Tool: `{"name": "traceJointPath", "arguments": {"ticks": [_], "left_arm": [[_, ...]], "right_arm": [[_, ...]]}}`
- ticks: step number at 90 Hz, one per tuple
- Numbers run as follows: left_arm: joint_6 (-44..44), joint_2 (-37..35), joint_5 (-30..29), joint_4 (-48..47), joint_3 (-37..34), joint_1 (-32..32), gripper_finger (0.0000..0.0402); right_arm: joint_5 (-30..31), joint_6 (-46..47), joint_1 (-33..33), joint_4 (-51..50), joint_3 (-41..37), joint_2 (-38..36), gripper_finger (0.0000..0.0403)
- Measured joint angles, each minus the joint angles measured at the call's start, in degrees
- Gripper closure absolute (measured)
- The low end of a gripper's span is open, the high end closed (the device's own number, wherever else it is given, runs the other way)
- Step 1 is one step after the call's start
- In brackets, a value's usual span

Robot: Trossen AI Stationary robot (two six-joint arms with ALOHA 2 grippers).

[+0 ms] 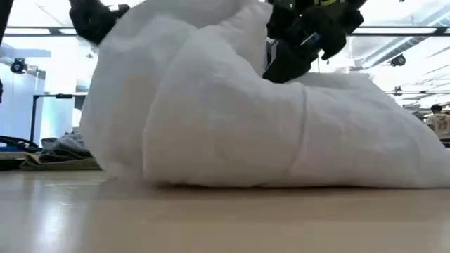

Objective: Fold laundry
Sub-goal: Fold the white long sleeve shirt

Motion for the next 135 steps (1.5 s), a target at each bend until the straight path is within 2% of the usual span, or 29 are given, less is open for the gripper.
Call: {"name": "traceJointPath", "arguments": {"ticks": [16, 22, 34, 45, 53, 58, 66, 74, 87, 100, 105, 111, 120, 128, 135], "left_arm": [[4.85, -8.57, -13.09, -13.16, 0.00, -1.63, 0.0377], [5.96, -11.01, -15.73, -17.22, -0.06, -2.42, 0.0377], [4.53, -14.61, -16.21, -25.47, -0.74, -3.75, 0.0377], [1.53, -18.00, -16.25, -31.37, -0.96, -5.39, 0.0377], [-0.24, -20.70, -17.28, -36.54, -1.21, -6.61, 0.0377], [-0.60, -22.27, -17.99, -39.34, -1.33, -7.29, 0.0377], [-0.57, -25.14, -18.51, -43.66, -1.33, -7.66, 0.0377], [-0.63, -27.41, -19.04, -45.22, -1.46, -7.65, 0.0377], [-0.64, -29.37, -19.88, -43.88, -1.55, -7.65, 0.0377], [-0.47, -29.45, -20.35, -42.24, -1.57, -7.71, 0.0377], [2.54, -29.12, -18.01, -38.96, -1.57, -7.71, 0.0377], [7.64, -28.15, -14.76, -32.54, -1.57, -7.85, 0.0377], [10.83, -25.82, -14.41, -21.38, -1.58, -7.84, 0.0377], [11.37, -22.14, -14.67, -8.39, -1.69, -7.26, 0.0377], [11.35, -16.77, -14.89, 1.07, -1.85, -6.62, 0.0377]], "right_arm": [[0.14, -0.82, -0.02, 0.80, -0.16, 1.07, 0.0403], [0.57, -1.24, -0.03, 1.47, -0.20, 1.49, 0.0403], [1.34, -2.25, -0.26, 3.53, -0.20, 2.15, 0.0403], [7.64, -3.51, -0.28, 4.09, -0.20, 2.08, 0.0399], [10.76, -0.43, -0.35, 3.39, -0.20, 1.99, 0.0385], [10.40, 0.04, -0.42, 3.77, -0.20, 1.99, 0.0373], [6.37, 0.25, -0.45, 3.77, -0.20, 2.05, 0.0350], [5.75, 1.20, -0.42, 3.79, -0.20, 2.08, 0.0316], [6.76, 0.87, -0.64, 3.77, -0.20, 2.08, 0.0244], [11.41, 0.69, -0.47, 4.08, -0.20, 1.97, 0.0175], [13.14, 0.71, -0.42, 4.00, 0.02, 1.59, 0.0155], [12.46, 2.29, -0.48, 3.96, 0.50, 0.28, 0.0139], [10.26, 7.62, -0.52, 6.64, -0.73, -2.86, 0.0148], [10.95, 12.31, 0.33, 8.35, -4.61, -5.29, 0.0187], [11.05, 15.18, 1.79, 13.78, -9.32, -7.06, 0.0226]]}}
